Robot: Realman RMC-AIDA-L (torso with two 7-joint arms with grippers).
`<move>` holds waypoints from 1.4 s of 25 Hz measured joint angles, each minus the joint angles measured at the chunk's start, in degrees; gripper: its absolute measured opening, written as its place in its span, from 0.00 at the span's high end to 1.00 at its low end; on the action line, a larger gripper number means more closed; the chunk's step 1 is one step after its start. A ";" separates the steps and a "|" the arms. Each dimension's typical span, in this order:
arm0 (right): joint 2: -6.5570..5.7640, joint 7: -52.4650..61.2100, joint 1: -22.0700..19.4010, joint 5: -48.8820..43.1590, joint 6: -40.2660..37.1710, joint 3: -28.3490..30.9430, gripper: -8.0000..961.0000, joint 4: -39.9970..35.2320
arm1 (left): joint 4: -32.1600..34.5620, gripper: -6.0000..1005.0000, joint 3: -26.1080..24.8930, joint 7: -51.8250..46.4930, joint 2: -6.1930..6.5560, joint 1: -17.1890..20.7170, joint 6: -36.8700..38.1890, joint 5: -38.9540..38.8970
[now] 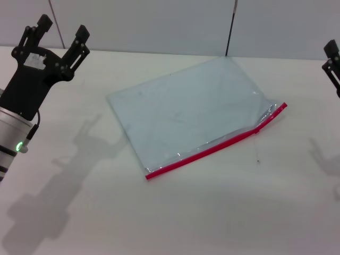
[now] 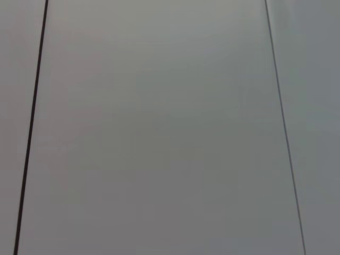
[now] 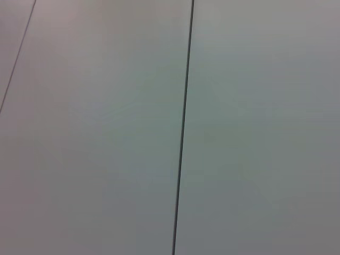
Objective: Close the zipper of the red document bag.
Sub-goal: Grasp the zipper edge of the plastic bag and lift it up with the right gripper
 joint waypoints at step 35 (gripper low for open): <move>-0.77 66.65 9.51 -10.33 21.47 -14.49 0.13 -21.57 | -0.08 0.16 0.00 4.95 -0.27 -0.09 -1.56 0.00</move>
